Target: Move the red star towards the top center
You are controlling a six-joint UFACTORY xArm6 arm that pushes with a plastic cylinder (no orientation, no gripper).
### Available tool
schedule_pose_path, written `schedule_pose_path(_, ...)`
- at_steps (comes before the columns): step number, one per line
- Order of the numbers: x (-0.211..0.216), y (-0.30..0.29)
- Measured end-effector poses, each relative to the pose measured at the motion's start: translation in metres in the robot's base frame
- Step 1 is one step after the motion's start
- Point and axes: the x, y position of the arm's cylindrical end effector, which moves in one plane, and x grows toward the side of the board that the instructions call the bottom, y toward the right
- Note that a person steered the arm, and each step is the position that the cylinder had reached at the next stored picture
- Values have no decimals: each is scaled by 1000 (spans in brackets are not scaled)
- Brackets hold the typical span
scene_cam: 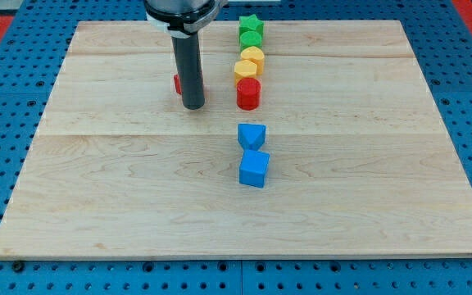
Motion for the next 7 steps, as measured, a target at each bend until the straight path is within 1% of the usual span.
schedule_pose_path(1, -4, -25)
schedule_pose_path(2, -27, -29)
schedule_pose_path(4, -35, -29)
schedule_pose_path(5, -28, -28)
schedule_pose_path(6, -5, -22)
schedule_pose_path(7, -11, -6)
